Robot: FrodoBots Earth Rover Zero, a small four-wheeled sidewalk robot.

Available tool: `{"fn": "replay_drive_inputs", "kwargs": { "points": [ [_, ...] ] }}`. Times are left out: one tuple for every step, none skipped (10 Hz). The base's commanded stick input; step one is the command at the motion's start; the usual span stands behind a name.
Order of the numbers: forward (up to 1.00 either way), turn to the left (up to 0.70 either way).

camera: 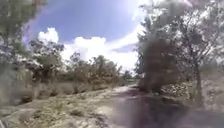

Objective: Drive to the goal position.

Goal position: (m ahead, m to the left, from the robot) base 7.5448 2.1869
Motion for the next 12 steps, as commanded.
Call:
{"fn": "replay_drive_inputs", "kwargs": {
  "points": [
    [0.70,0.00],
    [0.70,0.00],
    [0.70,0.00],
    [0.70,0.00],
    [0.70,0.00],
    [0.70,0.00],
    [0.70,0.00],
    [0.70,0.00],
    [0.70,0.03],
    [0.70,0.11],
    [0.70,0.20],
    [0.70,0.28]
  ]
}}
